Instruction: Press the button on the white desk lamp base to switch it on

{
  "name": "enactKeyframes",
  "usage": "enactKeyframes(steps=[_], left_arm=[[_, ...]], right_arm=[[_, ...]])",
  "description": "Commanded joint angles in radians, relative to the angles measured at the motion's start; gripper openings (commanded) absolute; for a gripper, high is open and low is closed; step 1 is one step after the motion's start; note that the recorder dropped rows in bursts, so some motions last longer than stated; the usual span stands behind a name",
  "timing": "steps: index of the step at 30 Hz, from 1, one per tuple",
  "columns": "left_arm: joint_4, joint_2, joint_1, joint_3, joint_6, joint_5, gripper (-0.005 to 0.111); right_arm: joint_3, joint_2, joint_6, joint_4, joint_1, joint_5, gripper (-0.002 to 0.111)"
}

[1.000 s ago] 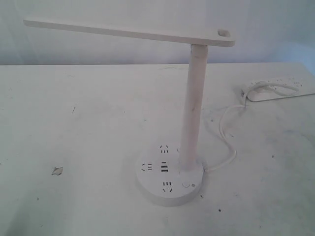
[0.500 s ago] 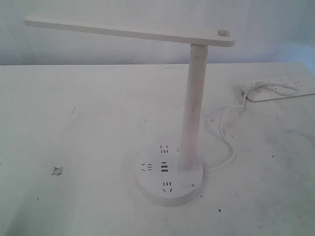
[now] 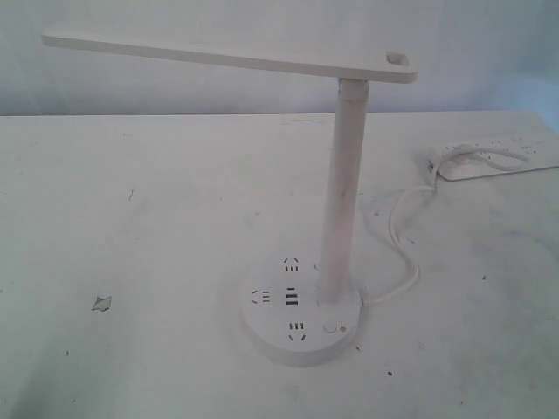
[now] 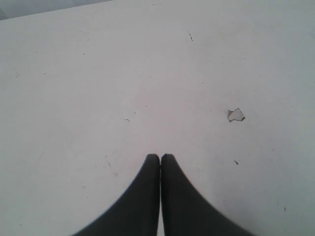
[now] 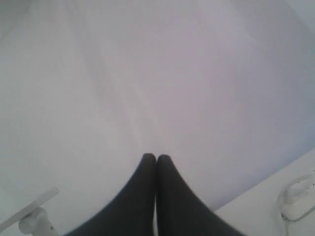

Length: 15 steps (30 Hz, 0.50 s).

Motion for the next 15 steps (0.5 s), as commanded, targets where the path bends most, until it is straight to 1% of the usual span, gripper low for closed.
enactKeyframes(steps=[1, 3, 5, 8, 10, 11, 13, 15], left_arm=[[-0.01, -0.003, 0.0, 0.002, 0.0, 0.002, 0.0], [-0.01, -0.003, 0.0, 0.002, 0.0, 0.002, 0.0], [-0.01, -0.003, 0.0, 0.002, 0.0, 0.002, 0.0], [-0.01, -0.003, 0.0, 0.002, 0.0, 0.002, 0.0], [-0.01, -0.003, 0.0, 0.002, 0.0, 0.002, 0.0], [-0.01, -0.003, 0.0, 0.002, 0.0, 0.002, 0.0], [-0.01, -0.003, 0.0, 0.002, 0.0, 0.002, 0.0], [-0.01, -0.003, 0.0, 0.002, 0.0, 0.002, 0.0]], right_arm=[[-0.001, -0.002, 0.083, -0.183, 0.005, -0.02, 0.0], [-0.001, -0.002, 0.136, -0.259, 0.005, -0.042, 0.0], [-0.001, -0.002, 0.203, -0.385, 0.005, -0.122, 0.0], [-0.001, -0.002, 0.272, -0.624, 0.005, -0.383, 0.0], [-0.001, -0.002, 0.272, -0.727, 0.005, -0.557, 0.0], [-0.001, -0.002, 0.272, -0.761, 0.005, -0.63, 0.0], [-0.001, -0.002, 0.288, -0.798, 0.005, -0.705, 0.0], [-0.001, 0.006, 0.288, -0.82, 0.005, -0.71, 0.0]])
